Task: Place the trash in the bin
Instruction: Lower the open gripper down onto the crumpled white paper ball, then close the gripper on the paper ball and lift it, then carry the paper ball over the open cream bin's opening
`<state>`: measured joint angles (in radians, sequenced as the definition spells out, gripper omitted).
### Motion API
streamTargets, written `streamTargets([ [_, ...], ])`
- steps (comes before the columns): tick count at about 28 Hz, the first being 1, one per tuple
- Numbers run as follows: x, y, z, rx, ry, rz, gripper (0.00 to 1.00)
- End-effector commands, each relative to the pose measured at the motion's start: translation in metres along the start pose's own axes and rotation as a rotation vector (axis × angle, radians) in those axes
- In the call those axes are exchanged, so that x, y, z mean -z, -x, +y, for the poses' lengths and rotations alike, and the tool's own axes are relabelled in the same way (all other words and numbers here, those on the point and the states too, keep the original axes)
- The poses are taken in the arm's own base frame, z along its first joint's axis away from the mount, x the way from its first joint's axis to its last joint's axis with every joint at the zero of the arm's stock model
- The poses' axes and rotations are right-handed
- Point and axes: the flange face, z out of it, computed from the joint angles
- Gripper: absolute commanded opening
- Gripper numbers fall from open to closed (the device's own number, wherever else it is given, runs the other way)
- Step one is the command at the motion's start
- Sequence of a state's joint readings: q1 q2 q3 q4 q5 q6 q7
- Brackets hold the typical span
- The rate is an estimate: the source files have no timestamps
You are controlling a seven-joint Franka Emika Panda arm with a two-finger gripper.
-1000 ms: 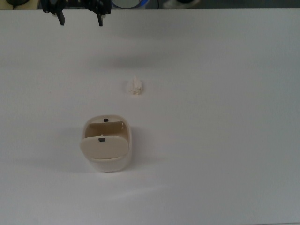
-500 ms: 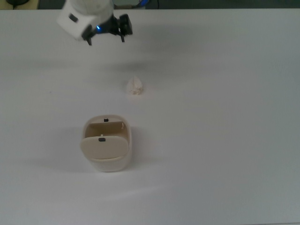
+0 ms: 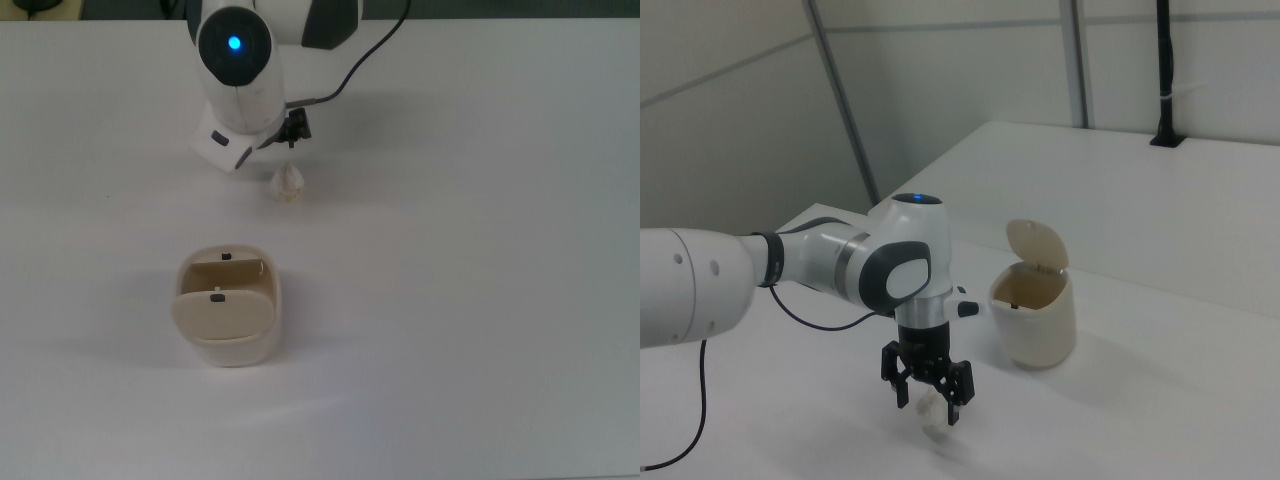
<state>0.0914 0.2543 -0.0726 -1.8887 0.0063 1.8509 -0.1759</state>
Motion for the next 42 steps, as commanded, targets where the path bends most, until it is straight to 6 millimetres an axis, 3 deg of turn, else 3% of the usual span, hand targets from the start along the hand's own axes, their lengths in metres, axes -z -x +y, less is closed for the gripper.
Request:
streamTargets([
  [1, -0.002, -0.002, -0.008, 0.041, 0.027, 0.037, 1.0],
  [10, -0.019, -0.02, -0.047, 0.1, 0.104, 0.005, 1.0],
  [16, -0.041, -0.034, -0.058, 0.115, 0.238, -0.017, 1.0],
  [20, -0.042, -0.036, -0.054, 0.119, 0.238, -0.013, 0.71],
  [25, -0.04, -0.037, -0.054, 0.118, 0.234, 0.0, 0.51],
  [26, -0.039, -0.037, -0.053, 0.116, 0.231, 0.004, 0.42],
  [29, -0.038, -0.037, -0.054, 0.117, 0.232, 0.008, 0.38],
  [35, -0.005, -0.042, -0.048, 0.092, 0.237, 0.07, 0.38],
  [37, -0.001, -0.043, -0.048, 0.095, 0.24, 0.079, 0.29],
  [42, 0.042, -0.033, -0.034, 0.053, 0.239, 0.155, 0.3],
])
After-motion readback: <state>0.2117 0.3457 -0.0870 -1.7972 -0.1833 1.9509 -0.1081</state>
